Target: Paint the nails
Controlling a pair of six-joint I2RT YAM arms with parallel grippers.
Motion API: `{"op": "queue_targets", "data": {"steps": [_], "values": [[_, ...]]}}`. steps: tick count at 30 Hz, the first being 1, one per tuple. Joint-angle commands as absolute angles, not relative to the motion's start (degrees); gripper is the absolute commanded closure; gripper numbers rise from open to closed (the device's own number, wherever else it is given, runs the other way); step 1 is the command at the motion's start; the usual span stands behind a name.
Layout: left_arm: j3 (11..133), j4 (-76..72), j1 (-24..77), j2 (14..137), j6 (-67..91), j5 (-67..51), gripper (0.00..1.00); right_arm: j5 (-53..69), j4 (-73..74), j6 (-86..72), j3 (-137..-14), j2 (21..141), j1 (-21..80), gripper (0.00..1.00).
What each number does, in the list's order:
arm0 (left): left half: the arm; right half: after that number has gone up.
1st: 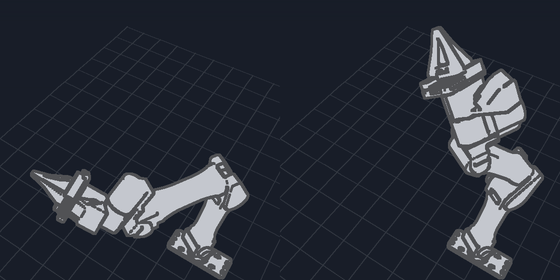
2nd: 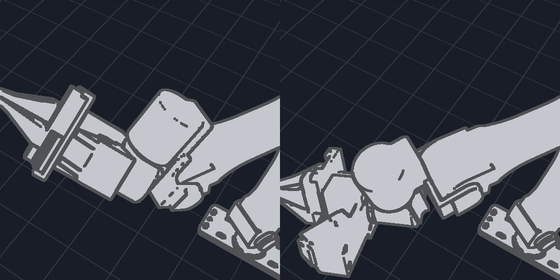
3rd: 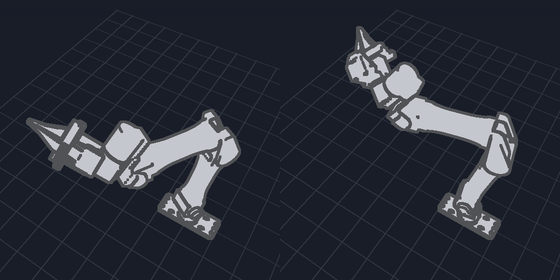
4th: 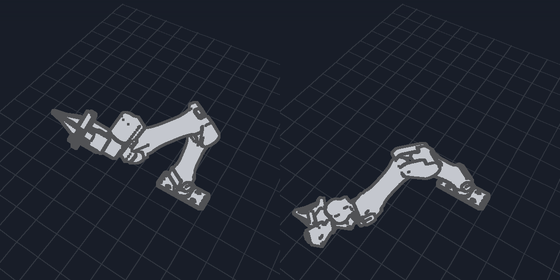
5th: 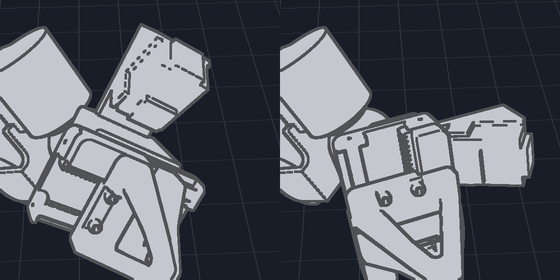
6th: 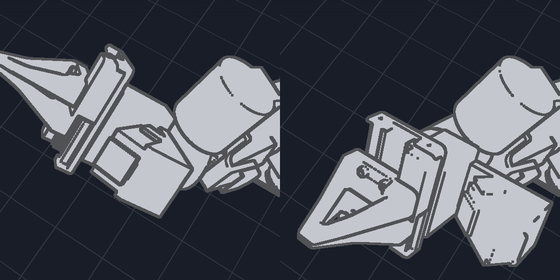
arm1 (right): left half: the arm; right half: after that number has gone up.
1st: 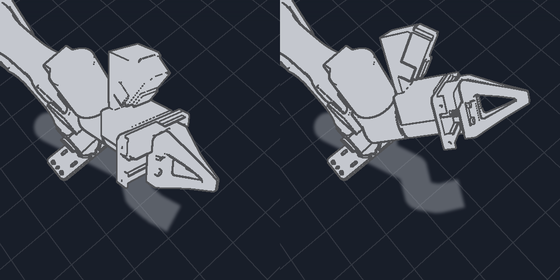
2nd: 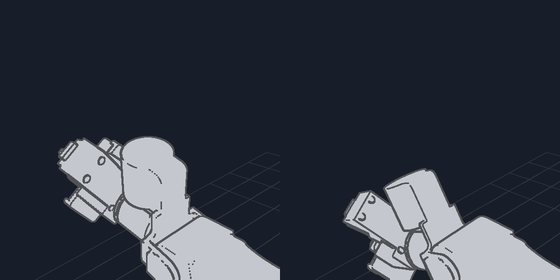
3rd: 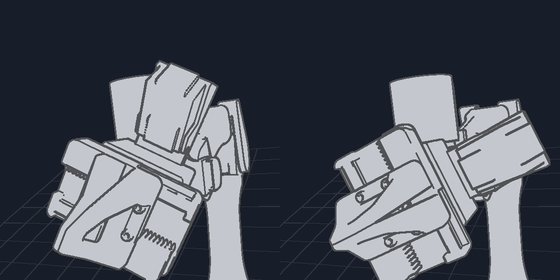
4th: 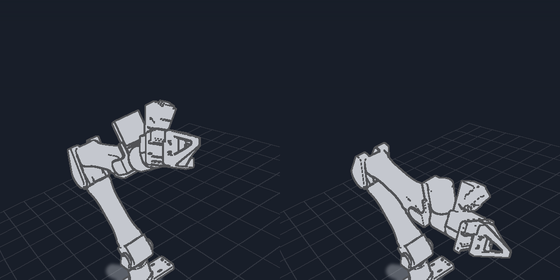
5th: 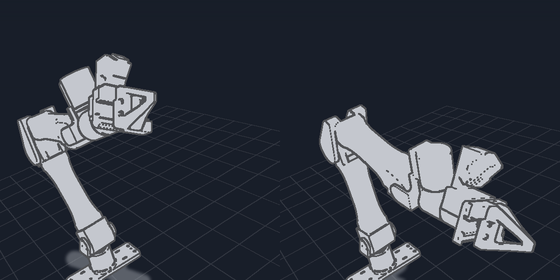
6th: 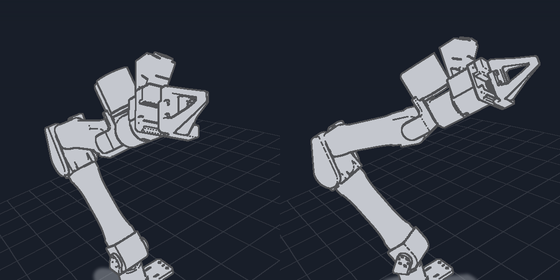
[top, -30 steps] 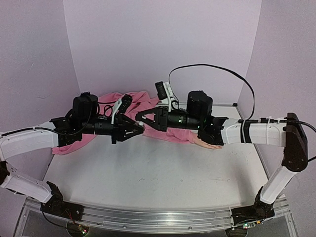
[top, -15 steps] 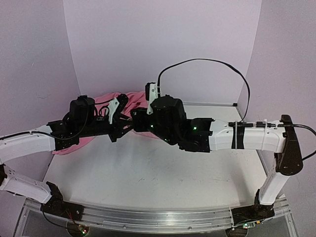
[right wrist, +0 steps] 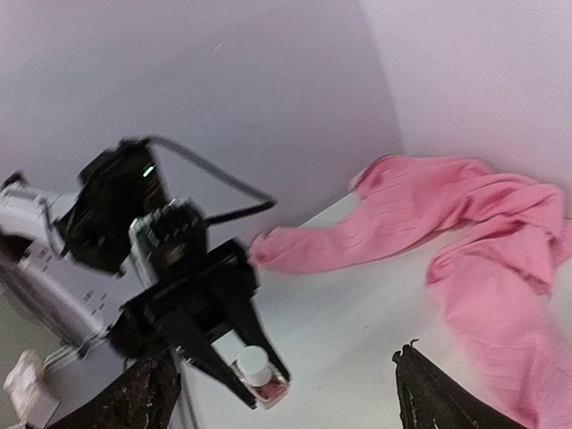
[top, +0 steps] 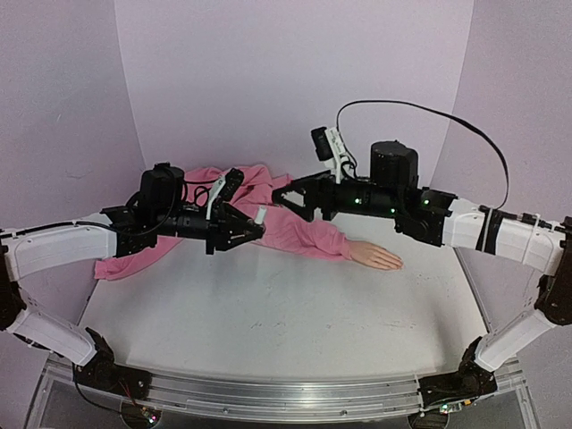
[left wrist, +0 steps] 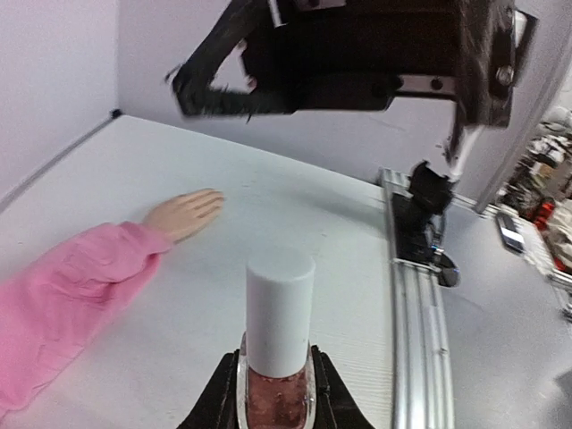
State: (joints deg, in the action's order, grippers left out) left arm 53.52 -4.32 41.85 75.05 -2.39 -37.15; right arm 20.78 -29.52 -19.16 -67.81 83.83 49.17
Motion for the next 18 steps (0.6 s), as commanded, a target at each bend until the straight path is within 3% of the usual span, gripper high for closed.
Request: {"op": "queue_targets", "data": {"steps": [1, 11, 12, 14, 18], "values": [[58.3, -8.7, 42.3, 77.1, 1.3, -58.1, 1.0, 43.5, -39.5, -16.8, -65.6, 84.1, 50.7, 0.16], [59.0, -9.7, 43.2, 78.1, 2.8, -65.2, 1.0, 51.9, -50.3, -23.6, -65.9, 89.5, 50.7, 0.4], [59.0, -9.7, 43.2, 77.9, 2.7, -65.1, 1.0, 52.1, -50.9, -24.2, -66.1, 89.9, 50.7, 0.5], [59.0, -9.8, 43.2, 77.7, 2.8, -65.0, 1.0, 52.4, -51.8, -24.8, -66.5, 90.7, 50.8, 0.6], [58.8, -9.8, 43.2, 77.6, 2.7, -65.0, 1.0, 53.3, -53.4, -26.0, -66.9, 91.8, 50.8, 0.66]]}}
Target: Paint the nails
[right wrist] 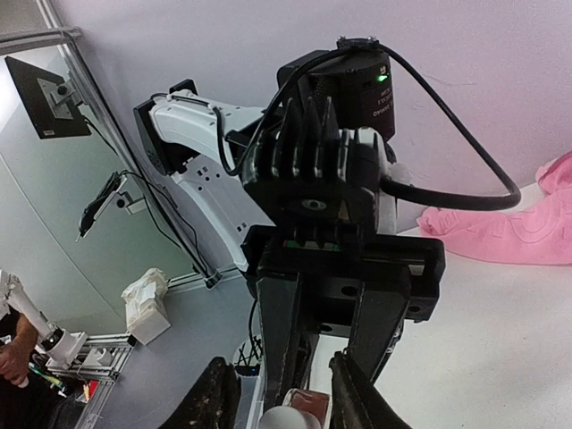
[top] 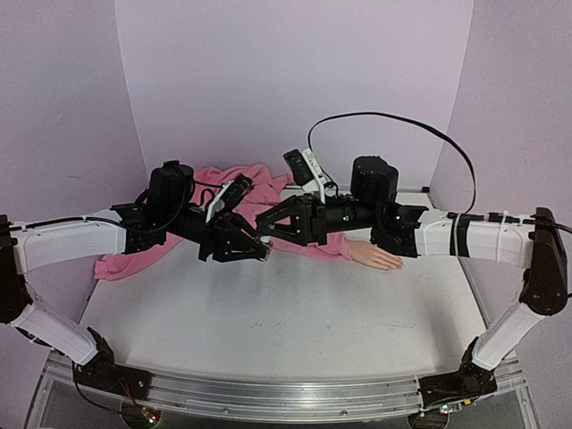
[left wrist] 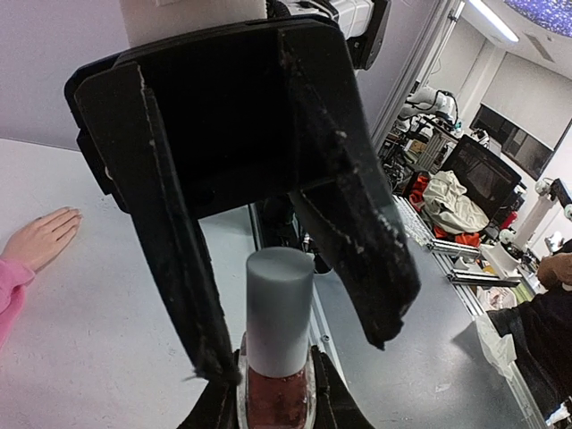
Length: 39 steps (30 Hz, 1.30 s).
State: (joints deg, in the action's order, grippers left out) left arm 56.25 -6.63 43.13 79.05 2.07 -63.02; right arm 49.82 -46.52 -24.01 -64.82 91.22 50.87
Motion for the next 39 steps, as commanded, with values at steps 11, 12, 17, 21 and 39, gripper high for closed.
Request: {"op": "queue_targets", "data": {"steps": [11, 12, 17, 21, 39], "values": [[56.7, -10.0, 43.1, 74.1, 0.9, -53.9, 1.0, 47.7, -53.5, -26.8, -64.8, 92.4, 50.9, 1.0], [56.0, -10.0, 43.0, 73.2, 0.3, -50.6, 1.0, 46.1, -53.2, -26.9, -64.4, 92.4, 51.0, 1.0], [51.1, -10.0, 43.0, 68.2, -4.0, -21.8, 1.0, 23.2, -44.9, -26.3, -65.0, 92.5, 55.3, 1.0], [48.4, -9.6, 43.1, 65.4, -6.0, 0.1, 1.0, -24.4, -24.1, -27.6, -79.6, 98.5, 68.8, 1.0], [53.1, -8.8, 43.2, 71.4, -3.7, -33.5, 1.0, 12.9, -29.8, -22.3, -70.8, 84.2, 55.2, 0.29]]}}
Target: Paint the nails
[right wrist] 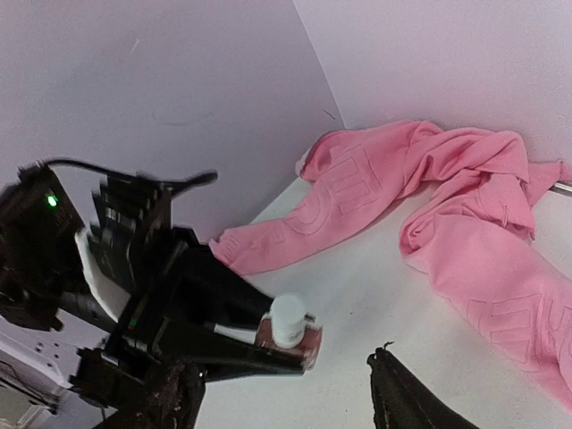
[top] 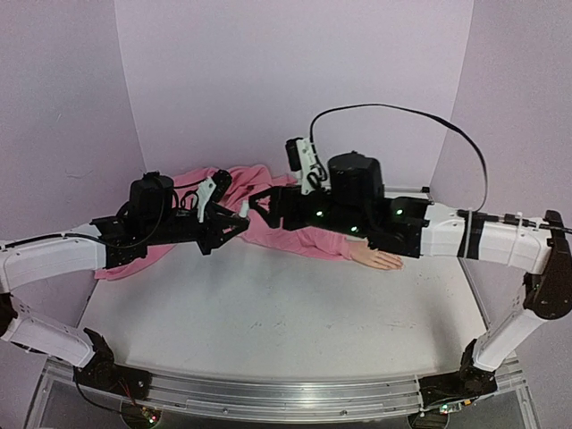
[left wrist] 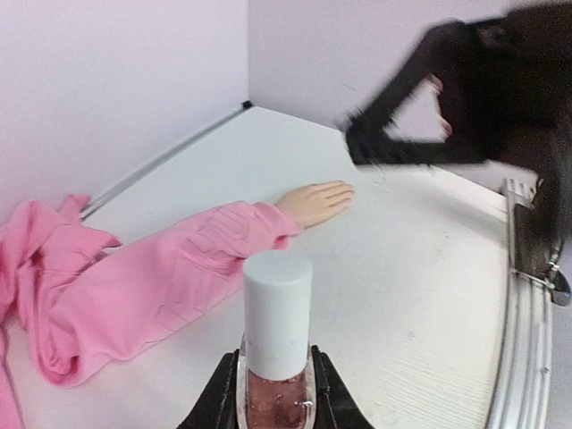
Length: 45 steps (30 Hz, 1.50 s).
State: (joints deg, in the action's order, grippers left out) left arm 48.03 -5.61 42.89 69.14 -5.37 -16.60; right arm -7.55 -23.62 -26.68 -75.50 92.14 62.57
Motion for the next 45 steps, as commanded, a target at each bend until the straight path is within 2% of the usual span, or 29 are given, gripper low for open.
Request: {"op": "queue_targets", "data": {"steps": [1, 5, 8, 11, 15, 20, 27, 30, 34, 37, 40, 42, 45], "values": [[54.1, -8.8, 43.2, 72.3, -3.4, -39.5, 1.0, 17.3, -30.6, -21.3, -69.2, 82.5, 53.9, 0.26], [58.3, -8.9, 43.3, 76.9, -0.6, -60.5, 1.0, 35.6, -32.9, -18.9, -65.9, 80.6, 49.8, 0.23], [59.7, -9.0, 43.9, 79.3, 2.2, -68.4, 1.0, 46.4, -34.3, -17.1, -65.3, 81.1, 49.6, 0.3], [59.8, -9.1, 44.8, 80.1, 2.2, -70.6, 1.0, 52.3, -38.3, -18.3, -64.4, 82.3, 49.6, 0.39], [59.9, -9.1, 45.2, 80.3, 2.1, -71.7, 1.0, 55.3, -42.0, -20.7, -64.5, 84.7, 49.7, 0.43], [59.9, -9.1, 45.3, 80.2, 2.2, -72.0, 1.0, 57.4, -45.4, -22.7, -65.5, 87.5, 50.0, 0.6], [59.8, -9.1, 45.3, 79.8, 2.1, -71.4, 1.0, 58.6, -46.2, -22.9, -67.2, 89.9, 51.5, 0.65], [59.7, -9.2, 45.3, 79.7, 2.1, -71.2, 1.0, 58.8, -46.2, -22.7, -67.8, 90.9, 52.1, 0.75], [59.4, -9.1, 45.3, 79.2, 1.8, -70.2, 1.0, 58.2, -46.4, -22.7, -67.8, 91.1, 52.4, 1.0], [58.9, -9.1, 45.2, 78.3, 1.2, -67.8, 1.0, 55.8, -46.4, -22.8, -67.1, 90.4, 52.5, 1.0], [57.5, -9.2, 45.1, 76.4, 0.1, -59.9, 1.0, 48.6, -44.9, -23.2, -66.2, 89.5, 52.8, 1.0], [55.4, -9.1, 45.0, 74.0, -2.8, -47.3, 1.0, 37.2, -39.3, -21.7, -66.2, 88.7, 53.7, 1.0], [51.2, -8.8, 45.1, 69.5, -6.4, -20.5, 1.0, 11.1, -30.8, -21.0, -67.1, 88.0, 57.8, 1.0]]}}
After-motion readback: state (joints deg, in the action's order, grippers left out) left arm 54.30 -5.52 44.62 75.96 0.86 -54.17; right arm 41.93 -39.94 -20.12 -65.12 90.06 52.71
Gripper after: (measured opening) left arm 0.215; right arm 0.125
